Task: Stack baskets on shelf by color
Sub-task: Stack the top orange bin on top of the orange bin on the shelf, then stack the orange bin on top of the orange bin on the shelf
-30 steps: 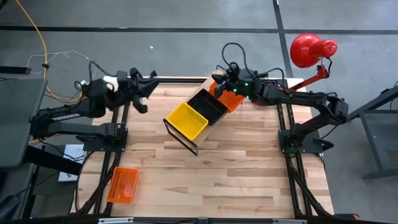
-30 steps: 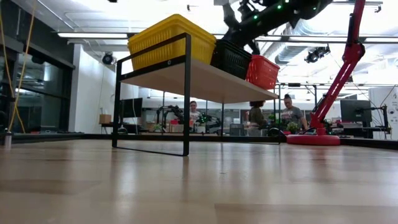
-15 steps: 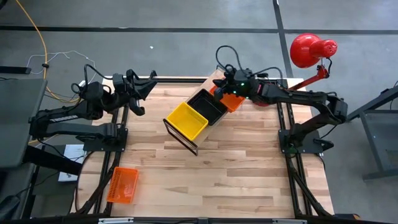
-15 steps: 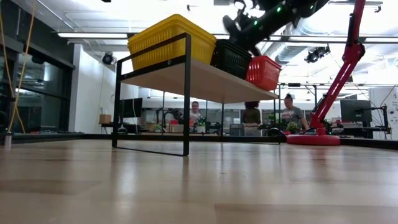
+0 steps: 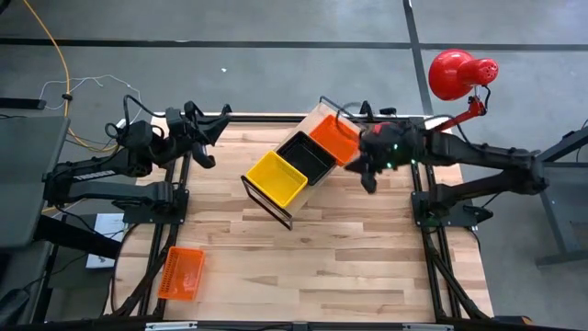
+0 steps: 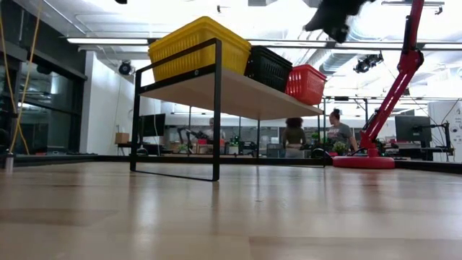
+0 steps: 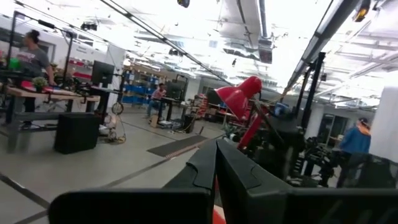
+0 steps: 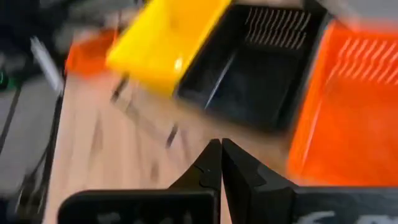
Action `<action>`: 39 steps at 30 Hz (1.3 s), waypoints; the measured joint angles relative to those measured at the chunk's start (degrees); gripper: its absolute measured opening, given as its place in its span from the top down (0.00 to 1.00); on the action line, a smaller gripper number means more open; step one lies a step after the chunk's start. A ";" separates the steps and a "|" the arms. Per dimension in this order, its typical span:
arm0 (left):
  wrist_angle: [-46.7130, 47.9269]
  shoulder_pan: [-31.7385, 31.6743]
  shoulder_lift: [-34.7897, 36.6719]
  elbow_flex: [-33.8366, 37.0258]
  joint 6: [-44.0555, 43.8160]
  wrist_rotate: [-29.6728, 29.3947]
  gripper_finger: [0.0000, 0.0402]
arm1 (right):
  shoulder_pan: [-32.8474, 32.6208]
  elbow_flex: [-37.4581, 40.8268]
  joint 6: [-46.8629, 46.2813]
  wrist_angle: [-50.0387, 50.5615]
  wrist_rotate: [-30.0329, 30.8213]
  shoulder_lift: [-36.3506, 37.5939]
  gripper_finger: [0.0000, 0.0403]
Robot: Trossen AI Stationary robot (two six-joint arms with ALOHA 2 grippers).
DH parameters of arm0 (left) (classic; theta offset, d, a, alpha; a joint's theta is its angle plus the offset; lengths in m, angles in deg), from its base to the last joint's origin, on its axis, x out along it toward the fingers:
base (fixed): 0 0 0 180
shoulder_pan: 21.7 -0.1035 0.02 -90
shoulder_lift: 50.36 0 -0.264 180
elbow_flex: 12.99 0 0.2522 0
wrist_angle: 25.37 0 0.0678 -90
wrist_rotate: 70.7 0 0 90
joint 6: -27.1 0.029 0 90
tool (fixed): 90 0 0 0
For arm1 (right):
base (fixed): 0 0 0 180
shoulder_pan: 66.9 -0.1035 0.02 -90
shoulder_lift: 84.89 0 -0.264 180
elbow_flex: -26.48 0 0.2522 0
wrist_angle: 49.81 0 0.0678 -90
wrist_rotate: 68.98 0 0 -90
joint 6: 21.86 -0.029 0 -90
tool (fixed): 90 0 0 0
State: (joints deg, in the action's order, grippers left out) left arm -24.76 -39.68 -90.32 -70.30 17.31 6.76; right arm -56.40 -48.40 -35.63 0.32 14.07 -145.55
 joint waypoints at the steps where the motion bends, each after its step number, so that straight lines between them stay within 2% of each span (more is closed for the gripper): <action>1: 0.02 0.00 0.00 0.00 0.49 -0.15 1.00 | -1.17 0.00 -0.29 2.66 0.67 0.02 1.00; 6: 0.00 0.00 0.00 0.00 1.89 -0.21 1.00 | -4.62 0.02 -1.02 10.08 8.82 -2.28 1.00; 12: 0.00 0.00 0.00 0.00 1.89 -0.78 1.00 | -3.02 0.04 1.08 8.62 12.69 -7.58 1.00; 18: -0.02 0.00 -0.04 0.00 -0.27 -2.24 1.00 | -0.23 0.08 3.71 6.44 12.84 -12.07 1.00; 31: 0.00 0.00 -0.33 0.00 -2.03 -1.95 1.00 | 4.64 0.09 7.19 5.18 13.81 -11.93 1.00; 39: 0.02 0.00 -0.33 0.00 -2.05 5.14 1.00 | 2.83 0.11 6.12 9.28 11.35 -7.70 1.00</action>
State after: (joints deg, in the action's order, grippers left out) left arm -24.74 -39.68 -90.65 -70.30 15.26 11.89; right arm -53.57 -48.29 -29.52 9.60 25.42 -153.25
